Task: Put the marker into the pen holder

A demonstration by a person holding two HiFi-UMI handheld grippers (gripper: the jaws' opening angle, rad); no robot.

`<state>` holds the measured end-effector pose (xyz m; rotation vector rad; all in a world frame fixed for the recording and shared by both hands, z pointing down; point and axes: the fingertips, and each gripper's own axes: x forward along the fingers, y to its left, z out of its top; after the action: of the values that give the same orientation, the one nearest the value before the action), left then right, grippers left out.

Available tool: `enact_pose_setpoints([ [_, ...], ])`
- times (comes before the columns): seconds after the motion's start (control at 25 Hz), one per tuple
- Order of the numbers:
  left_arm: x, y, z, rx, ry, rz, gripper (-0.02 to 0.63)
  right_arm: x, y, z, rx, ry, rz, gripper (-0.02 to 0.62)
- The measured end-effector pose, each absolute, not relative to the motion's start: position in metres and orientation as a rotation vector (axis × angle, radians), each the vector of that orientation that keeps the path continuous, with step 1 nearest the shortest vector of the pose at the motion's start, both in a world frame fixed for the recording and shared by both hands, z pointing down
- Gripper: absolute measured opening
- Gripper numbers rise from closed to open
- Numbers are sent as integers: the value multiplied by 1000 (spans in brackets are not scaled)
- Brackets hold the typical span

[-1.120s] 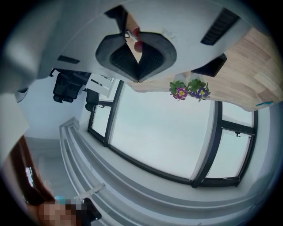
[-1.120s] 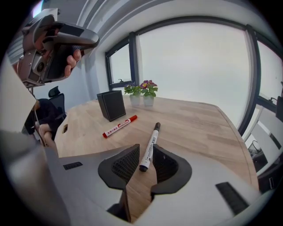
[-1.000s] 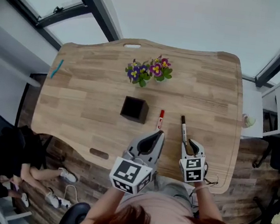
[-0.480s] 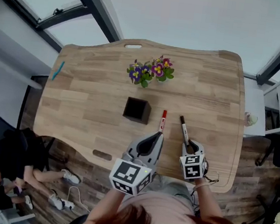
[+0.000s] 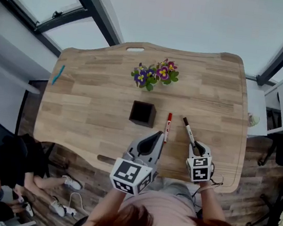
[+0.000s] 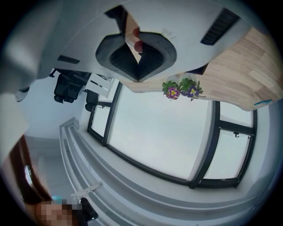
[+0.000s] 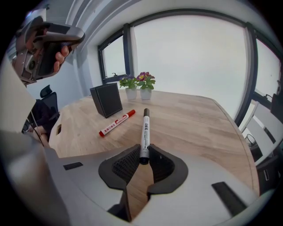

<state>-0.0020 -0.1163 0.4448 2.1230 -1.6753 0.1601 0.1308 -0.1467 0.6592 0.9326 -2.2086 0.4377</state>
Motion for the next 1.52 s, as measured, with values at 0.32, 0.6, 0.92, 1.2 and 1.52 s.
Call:
enact_pose_setpoints([
  [0.32, -21, -112, 434, 2150, -1668, 141, 2, 120, -148, 625, 985, -2245, 419, 60],
  [0.6, -37, -106, 429, 2171, -1664, 123, 2, 107, -146, 595, 1013, -2295, 377, 60],
  [0.92, -55, -98, 425, 2189, -1654, 108, 2, 86, -138, 559, 1012, -2357, 333, 60],
  [1.2, -67, -95, 420, 2204, -1652, 83, 2, 63, -132, 534, 992, -2410, 306, 60],
  [1.52, -86, -91, 416, 2195, -1681, 66, 2, 38, -128, 521, 931, -2443, 281, 60],
])
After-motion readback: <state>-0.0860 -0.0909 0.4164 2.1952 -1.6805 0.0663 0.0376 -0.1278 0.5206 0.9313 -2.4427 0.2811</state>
